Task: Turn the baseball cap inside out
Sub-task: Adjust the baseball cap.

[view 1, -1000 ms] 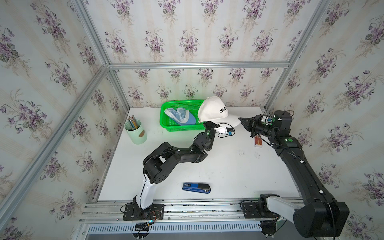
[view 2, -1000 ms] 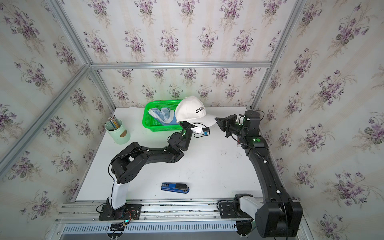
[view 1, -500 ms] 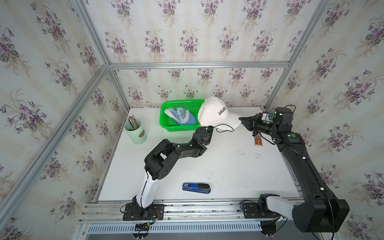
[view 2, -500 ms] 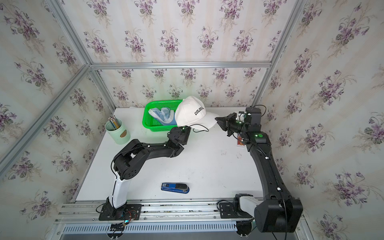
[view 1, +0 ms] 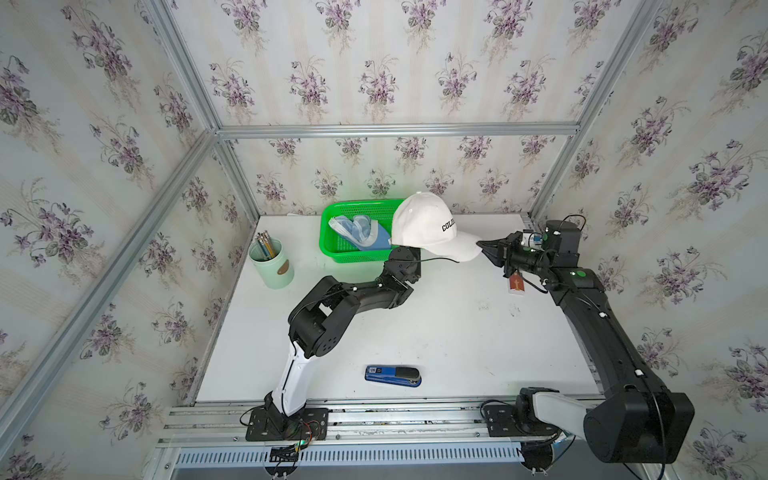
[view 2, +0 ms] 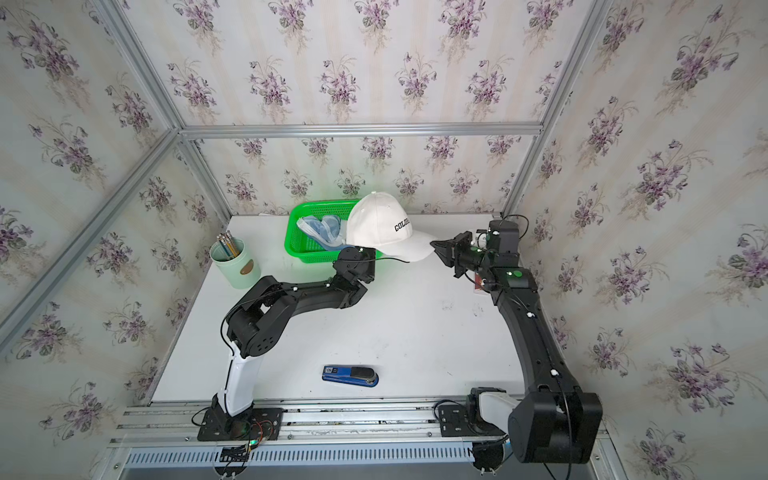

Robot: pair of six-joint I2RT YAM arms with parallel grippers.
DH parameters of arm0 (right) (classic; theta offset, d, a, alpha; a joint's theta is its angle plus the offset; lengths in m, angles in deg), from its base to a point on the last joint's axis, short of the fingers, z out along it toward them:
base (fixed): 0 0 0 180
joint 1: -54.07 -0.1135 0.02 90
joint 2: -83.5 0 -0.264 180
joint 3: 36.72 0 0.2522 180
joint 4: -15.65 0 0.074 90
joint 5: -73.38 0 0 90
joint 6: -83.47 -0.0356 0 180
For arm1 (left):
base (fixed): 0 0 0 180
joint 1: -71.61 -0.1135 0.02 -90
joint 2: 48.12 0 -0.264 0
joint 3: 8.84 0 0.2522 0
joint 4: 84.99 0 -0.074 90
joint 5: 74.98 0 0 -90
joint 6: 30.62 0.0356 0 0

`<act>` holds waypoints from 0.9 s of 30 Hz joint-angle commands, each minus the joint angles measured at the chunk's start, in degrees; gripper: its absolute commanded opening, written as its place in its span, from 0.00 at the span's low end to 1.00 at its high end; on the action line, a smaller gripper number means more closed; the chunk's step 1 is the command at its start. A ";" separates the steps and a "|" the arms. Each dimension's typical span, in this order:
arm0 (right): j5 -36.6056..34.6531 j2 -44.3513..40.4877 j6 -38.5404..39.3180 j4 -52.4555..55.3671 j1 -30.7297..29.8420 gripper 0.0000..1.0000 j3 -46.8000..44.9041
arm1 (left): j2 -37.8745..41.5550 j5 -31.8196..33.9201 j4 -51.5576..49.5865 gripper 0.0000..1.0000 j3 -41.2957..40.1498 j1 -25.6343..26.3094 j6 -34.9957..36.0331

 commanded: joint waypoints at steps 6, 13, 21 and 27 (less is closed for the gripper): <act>-0.17 1.98 -2.56 -4.92 -0.17 0.00 -0.93 | 0.11 8.04 5.49 0.72 -0.87 6.78 -4.31; 0.14 3.77 -6.01 -10.13 1.49 0.00 0.45 | 0.23 14.24 5.47 0.73 -5.26 11.13 -6.06; -0.48 4.82 -6.23 -11.08 1.59 0.00 1.12 | 0.10 12.80 5.49 0.76 -10.32 15.09 -8.24; -0.84 6.22 -4.46 -11.53 1.68 0.00 2.13 | 1.74 14.43 5.33 0.76 -13.59 16.32 -10.08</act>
